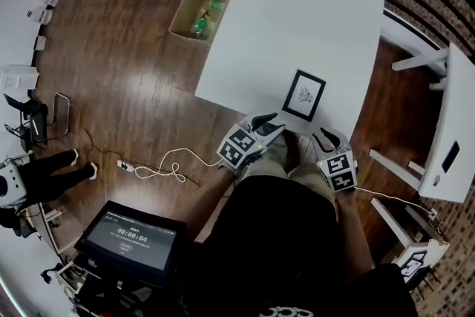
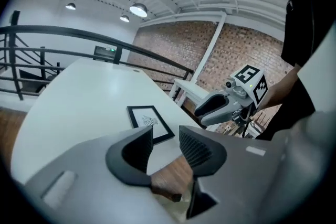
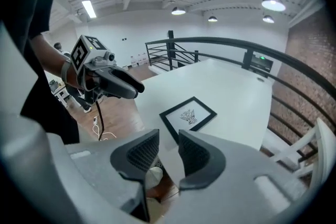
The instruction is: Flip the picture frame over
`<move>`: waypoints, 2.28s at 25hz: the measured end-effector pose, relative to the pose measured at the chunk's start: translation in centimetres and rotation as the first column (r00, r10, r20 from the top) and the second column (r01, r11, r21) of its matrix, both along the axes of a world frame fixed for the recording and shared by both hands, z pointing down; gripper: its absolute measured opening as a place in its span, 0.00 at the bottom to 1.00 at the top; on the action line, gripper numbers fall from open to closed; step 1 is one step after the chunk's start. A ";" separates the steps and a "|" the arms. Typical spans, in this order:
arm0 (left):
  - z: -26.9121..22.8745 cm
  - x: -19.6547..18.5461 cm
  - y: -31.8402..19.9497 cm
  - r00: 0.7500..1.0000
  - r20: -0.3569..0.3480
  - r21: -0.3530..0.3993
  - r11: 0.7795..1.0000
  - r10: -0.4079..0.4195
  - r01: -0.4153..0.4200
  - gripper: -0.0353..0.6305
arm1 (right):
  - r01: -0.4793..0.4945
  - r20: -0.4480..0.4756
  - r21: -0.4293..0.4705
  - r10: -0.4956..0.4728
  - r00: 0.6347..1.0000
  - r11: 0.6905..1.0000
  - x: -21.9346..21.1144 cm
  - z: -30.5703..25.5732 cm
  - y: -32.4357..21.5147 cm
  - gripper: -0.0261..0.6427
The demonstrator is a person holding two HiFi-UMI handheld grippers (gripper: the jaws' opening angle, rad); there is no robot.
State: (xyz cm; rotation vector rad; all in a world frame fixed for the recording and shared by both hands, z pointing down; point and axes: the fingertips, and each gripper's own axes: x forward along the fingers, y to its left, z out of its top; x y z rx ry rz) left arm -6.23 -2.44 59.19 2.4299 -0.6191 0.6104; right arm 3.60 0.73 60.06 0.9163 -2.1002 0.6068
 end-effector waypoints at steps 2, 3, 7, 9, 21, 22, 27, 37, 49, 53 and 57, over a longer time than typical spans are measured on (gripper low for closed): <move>2.6 -0.1 -1.5 1.000 0.016 -0.064 0.998 0.019 -0.018 0.31 | -0.031 -0.015 -0.039 0.030 0.999 0.999 -0.3 2.3 -1.2 0.22; 3.6 -0.1 -2.1 1.000 0.013 -0.094 0.995 0.025 -0.024 0.32 | -0.043 -0.023 -0.052 0.042 0.999 0.998 -0.3 3.3 -1.7 0.24; 5.9 0.8 -1.8 0.994 0.056 -0.154 0.985 0.089 -0.079 0.33 | -0.086 -0.024 -0.106 0.084 0.996 0.991 -0.2 5.2 -1.8 0.28; 6.6 1.2 -1.8 0.988 0.096 -0.172 0.980 0.119 -0.102 0.36 | -0.103 -0.022 -0.131 0.101 0.995 0.986 0.0 6.2 -1.7 0.28; 9.9 2.0 -1.0 0.927 0.299 -0.206 0.964 0.226 -0.169 0.40 | -0.123 -0.061 -0.250 0.111 0.992 0.960 -0.2 9.5 -1.4 0.28; 10.0 1.9 -0.9 0.923 0.310 -0.204 0.964 0.229 -0.171 0.40 | -0.121 -0.065 -0.256 0.108 0.992 0.959 -0.3 9.6 -1.4 0.28; 10.0 2.5 -0.5 0.922 0.304 -0.204 0.962 0.241 -0.185 0.39 | -0.121 -0.070 -0.262 0.107 0.992 0.957 -0.7 9.9 -1.4 0.28; 9.0 3.0 0.0 0.922 0.287 -0.171 0.961 0.259 -0.217 0.38 | -0.133 -0.008 -0.251 0.135 0.991 0.959 -0.9 8.3 -1.1 0.34; 4.6 3.6 -0.2 0.943 0.251 -0.067 0.976 0.218 -0.208 0.36 | -0.089 -0.023 -0.157 0.086 0.996 0.984 -0.5 3.5 -0.9 0.37; 3.0 3.7 -0.1 0.948 0.239 -0.039 0.977 0.213 -0.209 0.36 | -0.078 -0.027 -0.141 0.075 0.997 0.987 -0.4 2.2 -0.8 0.37; 1.6 4.2 -0.3 0.953 0.225 -0.014 0.979 0.202 -0.204 0.36 | -0.071 -0.038 -0.133 0.066 0.997 0.989 0.0 0.6 -0.9 0.37</move>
